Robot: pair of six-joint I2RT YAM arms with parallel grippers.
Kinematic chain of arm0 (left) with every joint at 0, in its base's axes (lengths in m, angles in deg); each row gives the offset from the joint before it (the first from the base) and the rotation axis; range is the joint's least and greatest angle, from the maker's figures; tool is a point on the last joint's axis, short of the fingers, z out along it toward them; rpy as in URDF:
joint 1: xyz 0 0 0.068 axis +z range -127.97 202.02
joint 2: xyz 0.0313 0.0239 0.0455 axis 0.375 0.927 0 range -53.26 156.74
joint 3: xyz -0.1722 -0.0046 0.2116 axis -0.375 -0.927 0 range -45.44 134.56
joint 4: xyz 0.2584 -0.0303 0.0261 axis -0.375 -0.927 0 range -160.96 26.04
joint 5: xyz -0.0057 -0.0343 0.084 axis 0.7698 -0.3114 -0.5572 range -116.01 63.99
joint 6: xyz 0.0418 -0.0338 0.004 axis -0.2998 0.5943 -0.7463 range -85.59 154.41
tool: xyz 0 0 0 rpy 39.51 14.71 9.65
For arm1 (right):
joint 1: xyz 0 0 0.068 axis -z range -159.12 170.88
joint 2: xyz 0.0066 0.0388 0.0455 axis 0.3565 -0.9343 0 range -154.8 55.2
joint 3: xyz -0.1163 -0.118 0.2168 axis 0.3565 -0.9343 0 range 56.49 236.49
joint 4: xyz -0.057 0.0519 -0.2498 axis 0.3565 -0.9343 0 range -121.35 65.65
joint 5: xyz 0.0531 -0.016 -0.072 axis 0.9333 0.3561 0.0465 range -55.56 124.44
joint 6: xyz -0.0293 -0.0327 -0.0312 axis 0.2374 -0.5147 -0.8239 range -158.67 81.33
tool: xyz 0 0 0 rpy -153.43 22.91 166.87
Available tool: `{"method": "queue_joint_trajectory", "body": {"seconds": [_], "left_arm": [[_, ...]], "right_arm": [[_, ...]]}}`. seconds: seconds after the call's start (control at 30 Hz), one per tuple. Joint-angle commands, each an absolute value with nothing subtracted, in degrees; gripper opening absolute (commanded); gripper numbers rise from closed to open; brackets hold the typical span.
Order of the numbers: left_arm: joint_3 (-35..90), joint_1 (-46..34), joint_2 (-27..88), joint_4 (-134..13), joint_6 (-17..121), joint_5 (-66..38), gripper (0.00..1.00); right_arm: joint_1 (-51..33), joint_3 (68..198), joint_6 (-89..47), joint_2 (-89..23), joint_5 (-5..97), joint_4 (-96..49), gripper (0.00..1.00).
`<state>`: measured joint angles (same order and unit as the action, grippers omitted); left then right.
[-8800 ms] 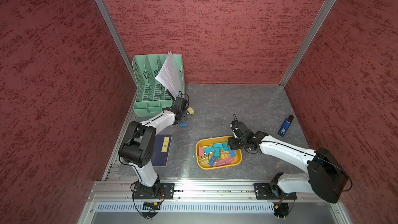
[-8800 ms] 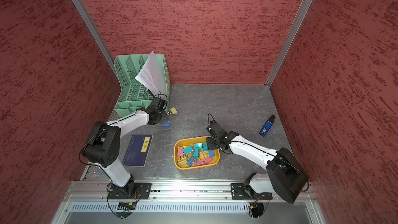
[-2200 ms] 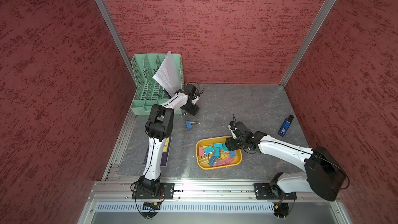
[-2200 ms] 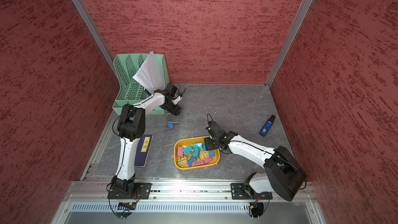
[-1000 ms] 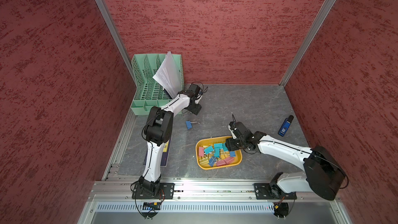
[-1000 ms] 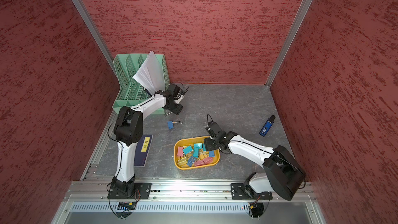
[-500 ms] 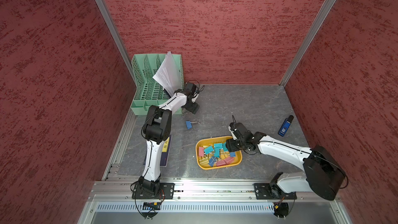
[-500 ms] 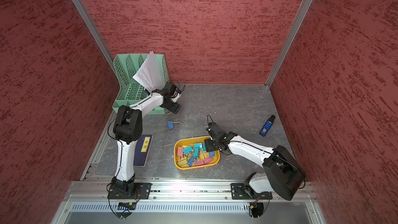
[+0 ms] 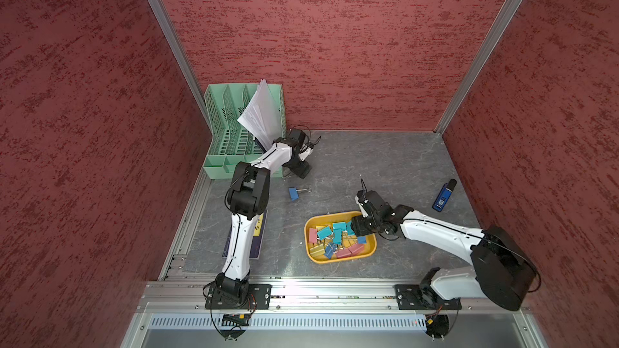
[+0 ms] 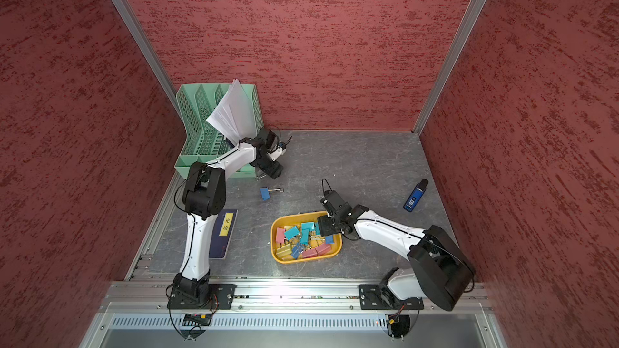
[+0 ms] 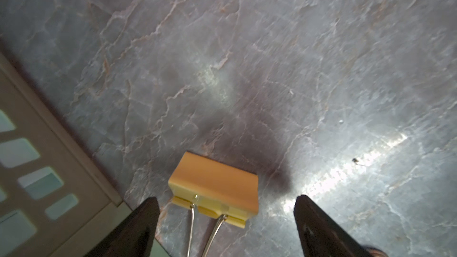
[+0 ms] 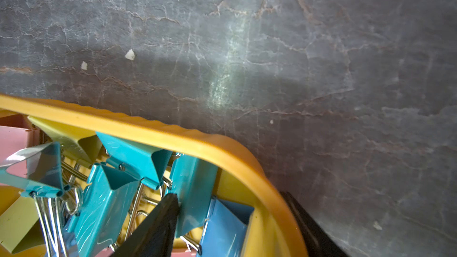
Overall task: Put the binder clips in the storage box
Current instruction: Pick up the binder clip at the center of the board.
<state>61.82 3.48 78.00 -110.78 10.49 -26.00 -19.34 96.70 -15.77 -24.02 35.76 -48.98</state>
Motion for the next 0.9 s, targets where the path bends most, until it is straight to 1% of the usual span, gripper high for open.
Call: {"method": "queue_joint_trajectory", "body": {"seconds": [0.0,0.3,0.47,0.73,0.87], "left_arm": [[63.9,4.7,80.2,-112.3,8.5,-25.1,0.90],[66.1,6.0,82.1,-113.7,7.3,-24.8,0.89],[65.8,6.7,82.5,-113.8,7.1,-24.5,0.87],[64.8,6.5,82.2,-113.0,7.7,-24.4,0.80],[64.6,6.1,81.9,-112.6,8.3,-24.7,0.75]], "right_arm": [[-18.8,97.6,-16.4,-24.6,36.5,-48.2,0.68],[-18.8,97.9,-16.5,-24.9,36.2,-48.6,0.68],[-18.8,98.0,-16.5,-24.9,36.2,-48.7,0.68],[-18.8,97.8,-16.4,-25.2,36.1,-48.4,0.68],[-18.8,97.8,-16.5,-25.2,36.0,-48.5,0.68]]}}
